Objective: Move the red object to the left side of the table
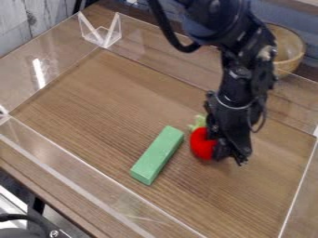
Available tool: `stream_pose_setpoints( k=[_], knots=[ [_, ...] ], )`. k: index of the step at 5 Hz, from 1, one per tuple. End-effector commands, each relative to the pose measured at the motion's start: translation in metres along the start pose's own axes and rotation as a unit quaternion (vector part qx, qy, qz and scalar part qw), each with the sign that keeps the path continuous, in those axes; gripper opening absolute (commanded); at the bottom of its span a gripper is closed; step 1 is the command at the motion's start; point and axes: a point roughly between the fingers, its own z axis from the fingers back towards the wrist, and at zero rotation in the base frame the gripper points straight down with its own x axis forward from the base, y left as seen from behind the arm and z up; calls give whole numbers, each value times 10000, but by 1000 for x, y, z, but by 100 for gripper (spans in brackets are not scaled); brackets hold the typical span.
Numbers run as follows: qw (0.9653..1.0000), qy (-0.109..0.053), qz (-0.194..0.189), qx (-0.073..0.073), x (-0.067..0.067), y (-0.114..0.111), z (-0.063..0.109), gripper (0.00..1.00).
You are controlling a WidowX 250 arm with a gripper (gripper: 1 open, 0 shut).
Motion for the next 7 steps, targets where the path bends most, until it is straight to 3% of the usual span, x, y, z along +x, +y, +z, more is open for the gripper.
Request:
stream_pose_setpoints(
  k=[1, 3, 7],
  knots=[
    [9993, 165, 275, -205, -17, 3, 4, 0],
    [9975, 22, 542, -450, -20, 1, 26, 0],
    [9919, -343, 1004, -704, -17, 9, 67, 0]
  ],
)
